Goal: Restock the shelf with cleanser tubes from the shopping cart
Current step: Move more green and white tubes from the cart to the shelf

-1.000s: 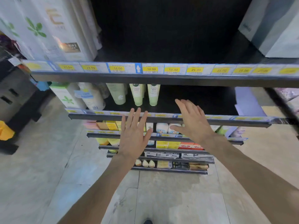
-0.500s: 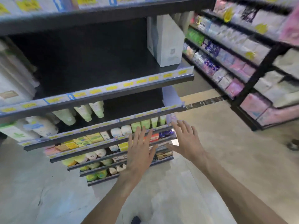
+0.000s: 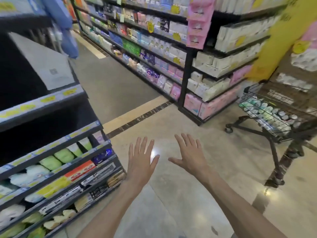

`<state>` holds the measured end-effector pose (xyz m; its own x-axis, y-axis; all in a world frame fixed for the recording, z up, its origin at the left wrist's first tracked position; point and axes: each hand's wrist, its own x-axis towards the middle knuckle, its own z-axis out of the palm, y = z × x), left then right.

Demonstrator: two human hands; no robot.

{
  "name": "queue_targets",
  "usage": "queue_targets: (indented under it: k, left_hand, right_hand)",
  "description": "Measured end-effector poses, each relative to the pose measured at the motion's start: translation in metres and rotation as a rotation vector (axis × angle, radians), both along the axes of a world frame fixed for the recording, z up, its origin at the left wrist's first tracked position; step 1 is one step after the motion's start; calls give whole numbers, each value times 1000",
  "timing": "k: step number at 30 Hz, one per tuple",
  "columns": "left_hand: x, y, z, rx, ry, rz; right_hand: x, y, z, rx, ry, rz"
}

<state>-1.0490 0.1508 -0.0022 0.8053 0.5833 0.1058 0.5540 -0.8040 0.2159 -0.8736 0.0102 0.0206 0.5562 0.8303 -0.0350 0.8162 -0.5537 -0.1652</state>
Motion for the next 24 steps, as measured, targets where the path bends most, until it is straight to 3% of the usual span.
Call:
queue_targets:
  k: [11,24]
  left_hand:
    - [228,-66,-12,0,-9,-385]
    - [523,-73,-34,-24,10,-784]
  right_hand:
    - [167,-122,-9,-41,10,-367]
    - [380,-156,-13,-116,20,-717]
